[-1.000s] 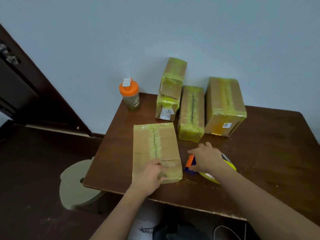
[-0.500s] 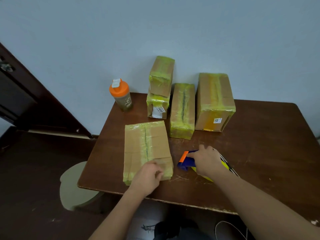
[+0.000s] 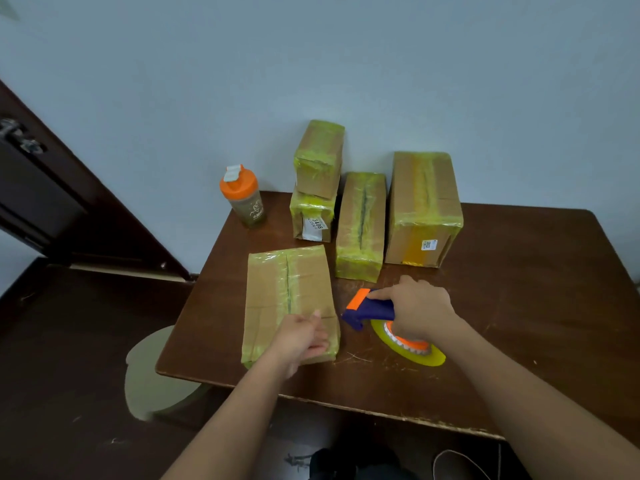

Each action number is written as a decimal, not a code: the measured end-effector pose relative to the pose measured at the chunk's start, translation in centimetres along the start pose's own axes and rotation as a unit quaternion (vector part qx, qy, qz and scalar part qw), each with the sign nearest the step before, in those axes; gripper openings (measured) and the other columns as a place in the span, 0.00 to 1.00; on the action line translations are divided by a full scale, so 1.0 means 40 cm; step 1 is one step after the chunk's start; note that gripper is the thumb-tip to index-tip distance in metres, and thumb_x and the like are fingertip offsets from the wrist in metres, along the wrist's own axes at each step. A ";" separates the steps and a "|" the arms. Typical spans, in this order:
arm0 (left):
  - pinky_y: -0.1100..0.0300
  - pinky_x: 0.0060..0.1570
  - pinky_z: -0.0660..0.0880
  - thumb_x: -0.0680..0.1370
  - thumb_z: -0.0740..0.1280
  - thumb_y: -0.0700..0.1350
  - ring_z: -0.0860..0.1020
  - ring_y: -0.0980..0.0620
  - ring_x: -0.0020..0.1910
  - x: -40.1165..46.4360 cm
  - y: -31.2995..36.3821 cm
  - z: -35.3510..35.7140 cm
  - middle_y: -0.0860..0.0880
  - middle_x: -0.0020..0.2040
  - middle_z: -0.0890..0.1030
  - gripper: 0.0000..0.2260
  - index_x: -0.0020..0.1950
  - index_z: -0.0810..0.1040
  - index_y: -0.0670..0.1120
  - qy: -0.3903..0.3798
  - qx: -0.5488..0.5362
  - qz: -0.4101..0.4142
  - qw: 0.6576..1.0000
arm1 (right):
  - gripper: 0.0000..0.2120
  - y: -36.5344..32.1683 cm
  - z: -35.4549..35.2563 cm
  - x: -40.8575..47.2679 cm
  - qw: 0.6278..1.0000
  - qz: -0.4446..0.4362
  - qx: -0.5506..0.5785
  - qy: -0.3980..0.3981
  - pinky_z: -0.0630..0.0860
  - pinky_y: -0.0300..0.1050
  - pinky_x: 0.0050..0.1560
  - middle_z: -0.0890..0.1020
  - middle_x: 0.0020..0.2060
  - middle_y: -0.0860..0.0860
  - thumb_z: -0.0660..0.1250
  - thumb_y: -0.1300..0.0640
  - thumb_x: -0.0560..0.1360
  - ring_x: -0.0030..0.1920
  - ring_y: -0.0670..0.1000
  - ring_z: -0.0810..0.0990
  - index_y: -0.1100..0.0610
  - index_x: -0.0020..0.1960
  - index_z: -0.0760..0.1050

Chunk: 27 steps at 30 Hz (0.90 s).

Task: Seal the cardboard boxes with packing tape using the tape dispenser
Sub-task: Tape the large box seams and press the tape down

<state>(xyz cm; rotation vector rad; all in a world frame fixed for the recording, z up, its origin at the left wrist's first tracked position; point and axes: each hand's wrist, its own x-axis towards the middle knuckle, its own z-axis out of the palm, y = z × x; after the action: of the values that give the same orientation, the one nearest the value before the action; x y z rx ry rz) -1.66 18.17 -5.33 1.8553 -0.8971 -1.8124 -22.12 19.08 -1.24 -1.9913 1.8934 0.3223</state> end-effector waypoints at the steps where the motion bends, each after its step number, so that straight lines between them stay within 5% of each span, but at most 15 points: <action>1: 0.56 0.44 0.81 0.82 0.59 0.51 0.81 0.43 0.50 0.002 0.009 0.007 0.36 0.56 0.80 0.21 0.62 0.73 0.34 -0.022 -0.028 -0.040 0.999 | 0.29 0.005 -0.016 -0.004 1.000 -0.009 0.023 0.003 0.69 0.48 0.47 0.69 0.52 0.50 0.63 0.53 0.76 0.53 0.55 0.74 0.31 0.72 0.61; 5: 0.44 0.52 0.78 0.83 0.54 0.55 0.77 0.33 0.57 0.000 0.039 0.008 0.29 0.63 0.74 0.27 0.67 0.67 0.31 -0.128 -0.203 -0.132 0.962 | 0.33 0.008 -0.053 -0.009 0.993 -0.056 0.107 0.001 0.69 0.45 0.41 0.67 0.47 0.47 0.63 0.56 0.74 0.46 0.51 0.72 0.29 0.71 0.60; 9: 0.46 0.45 0.81 0.83 0.58 0.46 0.82 0.37 0.51 0.009 0.055 -0.025 0.32 0.54 0.81 0.17 0.62 0.73 0.33 -0.150 -0.284 -0.104 0.941 | 0.35 0.002 -0.054 -0.006 0.985 -0.094 0.144 0.012 0.70 0.44 0.41 0.68 0.50 0.47 0.64 0.58 0.73 0.47 0.50 0.73 0.28 0.71 0.60; 21: 0.56 0.34 0.81 0.82 0.60 0.41 0.84 0.47 0.35 -0.002 0.042 -0.121 0.39 0.40 0.84 0.09 0.50 0.77 0.37 -0.095 -0.238 -0.090 0.962 | 0.36 -0.053 -0.042 0.022 0.968 -0.201 0.148 -0.007 0.76 0.48 0.55 0.70 0.58 0.49 0.70 0.59 0.74 0.55 0.50 0.73 0.34 0.73 0.60; 27: 0.55 0.38 0.82 0.81 0.62 0.48 0.84 0.46 0.39 -0.006 0.023 -0.171 0.38 0.45 0.84 0.13 0.52 0.79 0.38 -0.092 -0.257 -0.094 0.957 | 0.36 -0.089 -0.035 0.032 0.959 -0.228 0.168 -0.003 0.76 0.48 0.57 0.69 0.59 0.49 0.73 0.58 0.73 0.57 0.49 0.72 0.34 0.73 0.61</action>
<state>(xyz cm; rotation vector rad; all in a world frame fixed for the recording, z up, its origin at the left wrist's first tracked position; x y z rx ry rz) 4.90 16.62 -3.96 1.4935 -0.2593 -2.1087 -18.62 17.43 -0.12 -2.0963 1.3161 -0.1134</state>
